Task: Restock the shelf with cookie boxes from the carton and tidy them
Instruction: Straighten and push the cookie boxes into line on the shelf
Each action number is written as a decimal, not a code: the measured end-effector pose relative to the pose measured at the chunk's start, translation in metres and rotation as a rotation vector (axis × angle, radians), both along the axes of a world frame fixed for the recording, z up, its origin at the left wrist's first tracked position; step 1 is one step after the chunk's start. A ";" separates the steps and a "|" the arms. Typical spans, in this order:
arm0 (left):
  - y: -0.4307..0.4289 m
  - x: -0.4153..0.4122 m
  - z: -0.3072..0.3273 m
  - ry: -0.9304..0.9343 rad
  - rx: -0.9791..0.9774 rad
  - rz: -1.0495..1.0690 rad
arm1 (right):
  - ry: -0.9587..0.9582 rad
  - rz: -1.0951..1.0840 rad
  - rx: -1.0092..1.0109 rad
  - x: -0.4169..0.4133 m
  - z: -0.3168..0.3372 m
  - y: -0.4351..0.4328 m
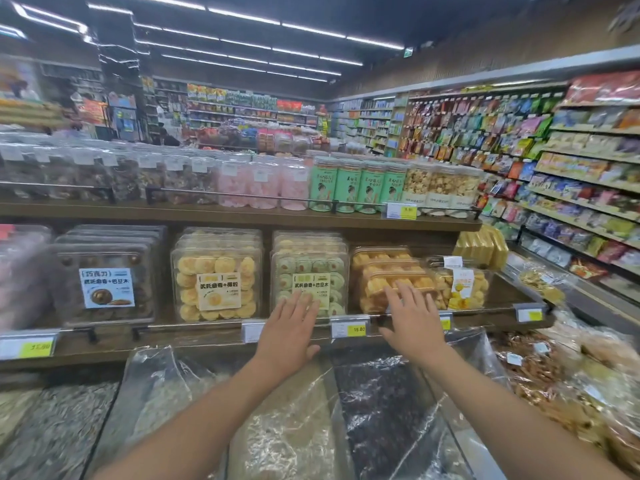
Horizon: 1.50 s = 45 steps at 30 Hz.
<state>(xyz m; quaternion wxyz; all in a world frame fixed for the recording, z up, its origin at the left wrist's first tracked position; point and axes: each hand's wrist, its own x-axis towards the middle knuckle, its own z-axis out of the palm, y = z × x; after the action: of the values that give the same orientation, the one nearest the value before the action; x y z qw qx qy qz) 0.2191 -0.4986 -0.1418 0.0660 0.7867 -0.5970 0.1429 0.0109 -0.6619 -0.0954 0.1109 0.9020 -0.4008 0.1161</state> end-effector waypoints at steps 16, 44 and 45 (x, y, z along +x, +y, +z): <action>-0.165 -0.071 -0.008 0.217 0.049 0.088 | 0.006 0.090 0.087 -0.050 -0.020 -0.157; -0.273 -0.043 -0.055 1.180 -0.428 0.196 | -0.172 0.185 0.117 -0.008 -0.040 -0.286; -0.272 -0.038 -0.057 1.171 -0.423 0.190 | -0.135 0.172 0.136 -0.007 -0.035 -0.291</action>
<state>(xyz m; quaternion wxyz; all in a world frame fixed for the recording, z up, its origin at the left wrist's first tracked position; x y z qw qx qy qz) 0.1810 -0.7709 -0.1987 0.5231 0.7540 -0.3482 -0.1910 0.0037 -0.9528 -0.1300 0.0118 0.9286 -0.3355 0.1580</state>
